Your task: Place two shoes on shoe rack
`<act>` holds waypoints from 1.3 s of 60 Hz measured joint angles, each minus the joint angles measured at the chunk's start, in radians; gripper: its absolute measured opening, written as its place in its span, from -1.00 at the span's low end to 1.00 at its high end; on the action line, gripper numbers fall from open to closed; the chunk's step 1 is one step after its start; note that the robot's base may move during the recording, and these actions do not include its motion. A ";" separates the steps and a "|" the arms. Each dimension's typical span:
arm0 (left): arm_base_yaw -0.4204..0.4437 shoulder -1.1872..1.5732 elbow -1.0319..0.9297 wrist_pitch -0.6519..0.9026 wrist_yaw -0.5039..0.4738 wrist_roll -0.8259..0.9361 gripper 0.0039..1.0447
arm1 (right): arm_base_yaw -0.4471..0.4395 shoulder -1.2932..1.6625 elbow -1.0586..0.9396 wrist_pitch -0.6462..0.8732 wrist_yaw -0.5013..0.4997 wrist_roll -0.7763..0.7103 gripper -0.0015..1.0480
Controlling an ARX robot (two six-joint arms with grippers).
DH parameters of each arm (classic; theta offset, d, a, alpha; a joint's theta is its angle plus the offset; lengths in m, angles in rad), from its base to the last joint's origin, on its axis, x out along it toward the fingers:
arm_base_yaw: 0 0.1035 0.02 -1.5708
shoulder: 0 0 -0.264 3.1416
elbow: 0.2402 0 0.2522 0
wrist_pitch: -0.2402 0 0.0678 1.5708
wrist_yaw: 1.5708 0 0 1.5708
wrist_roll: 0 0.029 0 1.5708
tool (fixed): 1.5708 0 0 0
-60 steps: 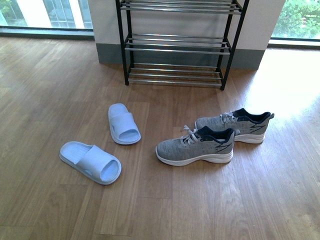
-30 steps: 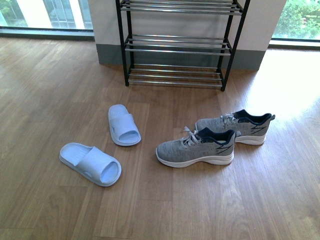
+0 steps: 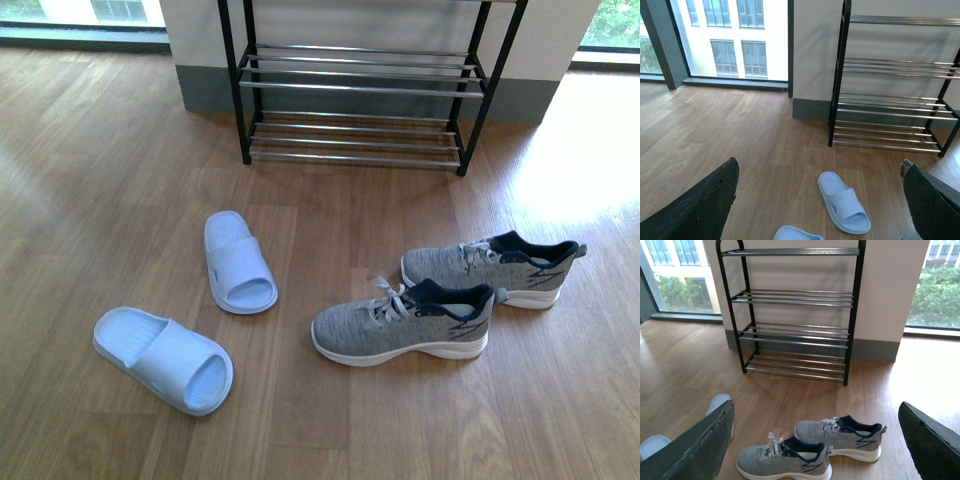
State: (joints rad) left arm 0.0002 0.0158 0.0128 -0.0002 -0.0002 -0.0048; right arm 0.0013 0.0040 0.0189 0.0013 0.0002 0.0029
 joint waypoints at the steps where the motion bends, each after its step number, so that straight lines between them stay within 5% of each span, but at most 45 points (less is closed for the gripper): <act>1: 0.000 0.000 0.000 0.000 0.000 0.000 0.83 | 0.000 0.000 0.000 0.000 0.000 0.000 0.82; 46: 0.000 0.000 0.000 0.000 0.000 0.000 0.83 | 0.000 0.000 0.000 0.000 0.002 0.000 0.82; 57: 0.000 0.000 0.000 0.000 0.000 0.000 0.83 | -0.012 0.107 0.023 -0.094 -0.106 0.167 0.82; 65: 0.000 0.000 0.000 0.000 0.000 0.000 0.83 | 0.003 0.304 0.058 0.002 -0.143 0.163 0.82; 78: 0.000 0.000 0.000 0.000 0.000 0.000 0.83 | 0.004 0.974 0.185 0.442 -0.206 -0.016 0.82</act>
State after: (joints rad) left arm 0.0002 0.0158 0.0128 -0.0002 -0.0002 -0.0048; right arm 0.0051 0.9783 0.2039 0.4435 -0.2062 -0.0135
